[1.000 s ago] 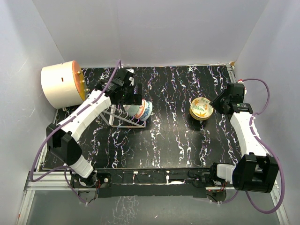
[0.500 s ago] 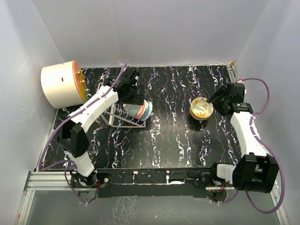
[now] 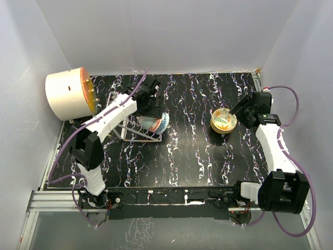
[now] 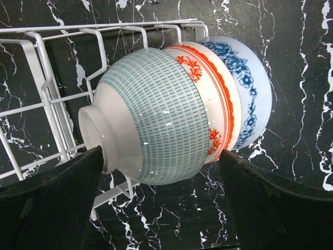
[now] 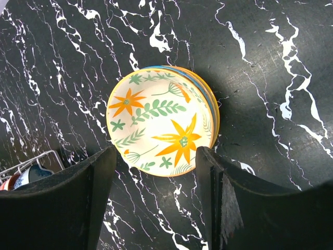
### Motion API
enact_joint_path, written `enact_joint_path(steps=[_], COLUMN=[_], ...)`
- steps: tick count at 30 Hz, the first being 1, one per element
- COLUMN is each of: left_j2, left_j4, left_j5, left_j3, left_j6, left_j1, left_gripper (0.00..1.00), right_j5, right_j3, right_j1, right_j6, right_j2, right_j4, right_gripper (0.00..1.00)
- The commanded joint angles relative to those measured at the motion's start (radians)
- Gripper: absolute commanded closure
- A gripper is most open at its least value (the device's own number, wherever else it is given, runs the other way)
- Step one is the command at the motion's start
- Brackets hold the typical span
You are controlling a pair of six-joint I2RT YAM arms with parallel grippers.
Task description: Unload the bowls from the dish rack
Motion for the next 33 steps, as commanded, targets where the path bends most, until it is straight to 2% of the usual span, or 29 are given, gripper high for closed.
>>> enact_joint_path(steps=[1, 13, 21, 33], left_j2=[-0.005, -0.009, -0.013, -0.006], left_j4=[-0.034, -0.033, -0.035, -0.068], left_j5=[-0.019, -0.043, -0.07, -0.096], left_j3=[0.03, 0.002, 0.0, 0.063], left_j6=[0.018, 0.035, 0.043, 0.072], left_j1=[-0.007, -0.008, -0.008, -0.009], left_gripper=[0.12, 0.23, 0.42, 0.64], right_j5=[0.008, 0.0, -0.017, -0.019], right_j3=[0.047, 0.047, 0.045, 0.037], right_j1=[-0.002, -0.002, -0.001, -0.002], right_j6=[-0.016, -0.024, -0.022, -0.021], right_j2=[0.005, 0.026, 0.037, 0.038], right_j4=[0.036, 0.038, 0.046, 0.047], right_gripper=[0.36, 0.37, 0.37, 0.37])
